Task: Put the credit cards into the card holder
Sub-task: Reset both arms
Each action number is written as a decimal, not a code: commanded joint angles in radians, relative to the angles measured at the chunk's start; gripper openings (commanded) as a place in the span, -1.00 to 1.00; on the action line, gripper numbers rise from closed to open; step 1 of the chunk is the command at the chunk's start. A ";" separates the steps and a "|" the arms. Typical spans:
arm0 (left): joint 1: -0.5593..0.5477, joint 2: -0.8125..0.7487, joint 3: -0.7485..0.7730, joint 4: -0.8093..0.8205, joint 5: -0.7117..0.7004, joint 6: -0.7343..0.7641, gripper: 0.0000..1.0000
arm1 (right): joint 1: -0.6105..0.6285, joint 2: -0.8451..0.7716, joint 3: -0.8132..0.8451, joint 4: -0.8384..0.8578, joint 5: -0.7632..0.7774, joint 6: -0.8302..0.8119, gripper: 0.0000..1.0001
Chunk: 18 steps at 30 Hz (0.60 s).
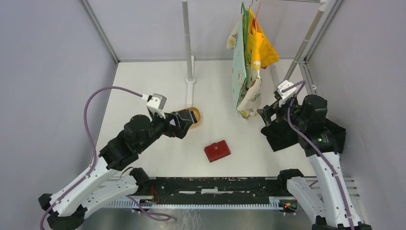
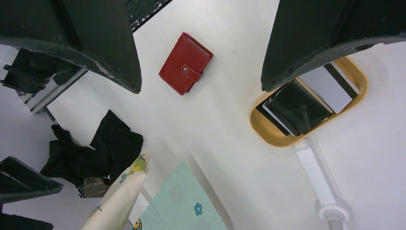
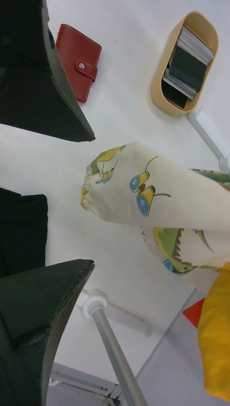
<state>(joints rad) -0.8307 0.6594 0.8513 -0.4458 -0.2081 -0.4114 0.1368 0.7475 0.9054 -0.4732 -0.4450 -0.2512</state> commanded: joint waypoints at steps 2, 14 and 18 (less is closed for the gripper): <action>0.001 0.032 -0.006 0.142 0.011 0.117 0.99 | -0.103 -0.009 0.007 0.022 -0.115 0.016 0.96; 0.000 0.086 -0.034 0.208 -0.100 0.157 0.99 | -0.230 -0.029 -0.013 0.058 -0.164 0.041 0.96; 0.001 0.093 -0.071 0.259 -0.091 0.100 0.99 | -0.230 -0.030 -0.002 0.055 -0.159 0.043 0.96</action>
<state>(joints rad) -0.8307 0.7517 0.8078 -0.2810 -0.2871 -0.2989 -0.0883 0.7300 0.8890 -0.4637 -0.5911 -0.2234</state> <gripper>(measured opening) 0.994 0.979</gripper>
